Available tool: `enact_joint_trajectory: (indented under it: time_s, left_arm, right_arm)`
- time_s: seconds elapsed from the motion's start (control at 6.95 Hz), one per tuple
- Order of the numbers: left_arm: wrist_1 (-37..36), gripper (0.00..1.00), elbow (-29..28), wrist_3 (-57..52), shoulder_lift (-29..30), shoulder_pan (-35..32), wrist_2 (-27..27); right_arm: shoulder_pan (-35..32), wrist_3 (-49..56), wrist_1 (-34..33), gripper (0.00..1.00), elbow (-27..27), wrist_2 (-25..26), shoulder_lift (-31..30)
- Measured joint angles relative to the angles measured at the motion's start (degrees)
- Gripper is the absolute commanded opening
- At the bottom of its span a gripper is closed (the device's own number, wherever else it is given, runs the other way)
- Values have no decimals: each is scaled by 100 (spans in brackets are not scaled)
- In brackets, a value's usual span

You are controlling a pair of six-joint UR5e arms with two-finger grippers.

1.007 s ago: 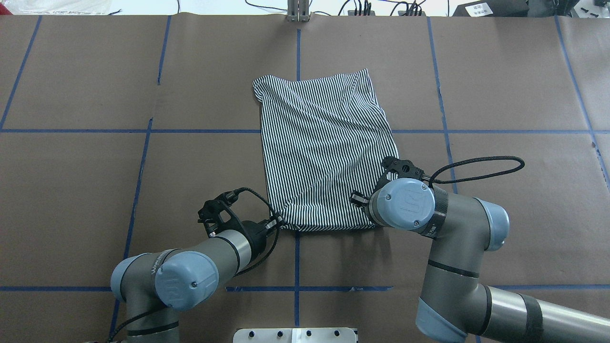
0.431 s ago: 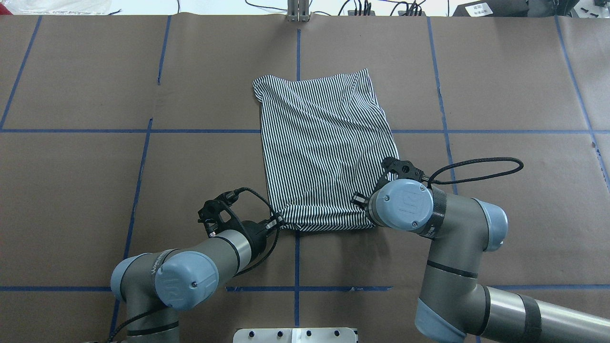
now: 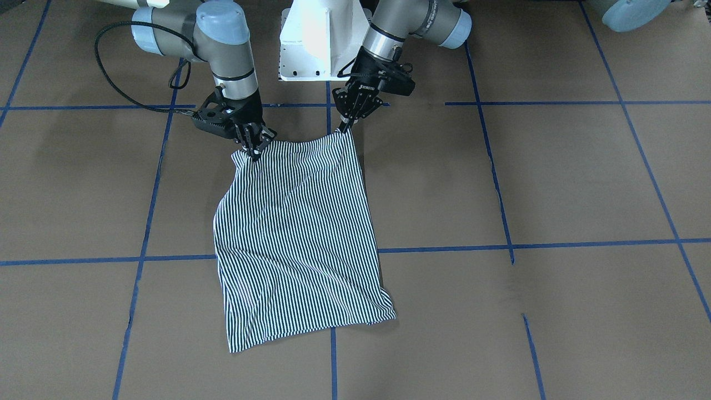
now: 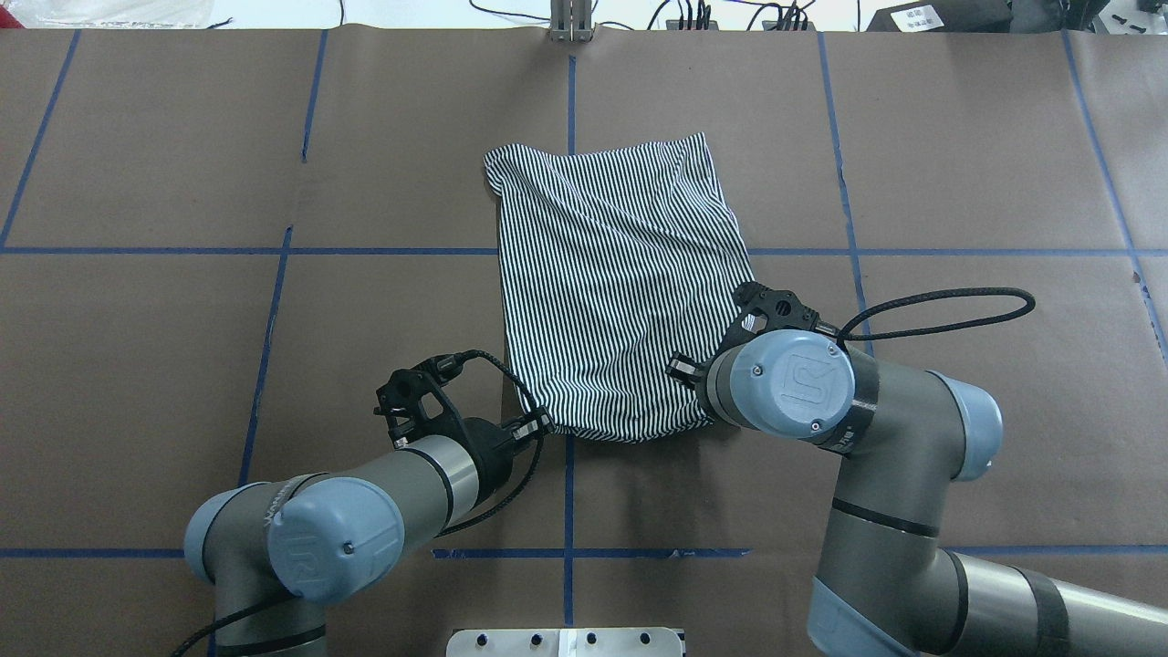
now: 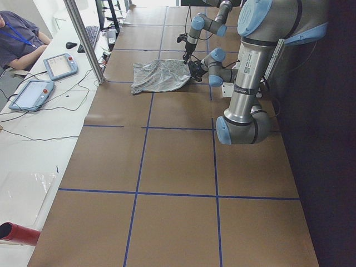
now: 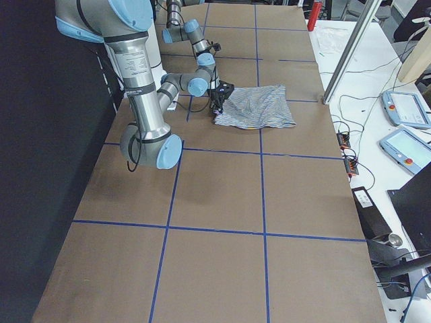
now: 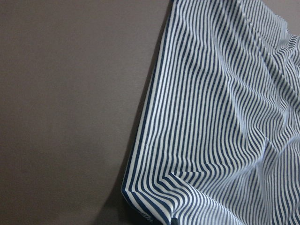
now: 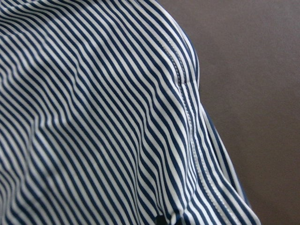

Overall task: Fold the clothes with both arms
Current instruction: 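Lift the near edge with both grippers and fold it away from the robot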

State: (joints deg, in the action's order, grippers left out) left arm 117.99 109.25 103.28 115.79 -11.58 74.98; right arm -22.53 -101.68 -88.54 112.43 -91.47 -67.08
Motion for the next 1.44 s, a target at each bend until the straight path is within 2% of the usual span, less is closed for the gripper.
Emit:
enact_joint_trajectory:
  time_s: [0.43, 0.58, 0.72, 0.86, 1.15, 1.44]
  left_arm:
    - [-1594, 0, 1636, -72, 80, -3, 576]
    - [-1984, 0, 1958, -77, 142, -8, 692]
    - [-2167, 0, 2020, -141, 213, -79, 746]
    - [-2229, 0, 1881, -282, 328, -243, 778]
    - [-2203, 0, 1222, -563, 658, -744, 949]
    - [-1872, 0, 364, -921, 923, -1205, 1056]
  right_arm:
    - [-15, -128, -1457, 0, 1818, -70, -16]
    - [1, -157, -1759, 0, 2092, -94, -10]
    - [20, -151, -1868, 0, 2023, -82, 53]
    - [-32, -115, -1888, 0, 1736, -54, 212]
    - [-388, 83, -1863, 0, 1082, -34, 612]
    - [-728, 266, -1248, 0, 323, -37, 791]
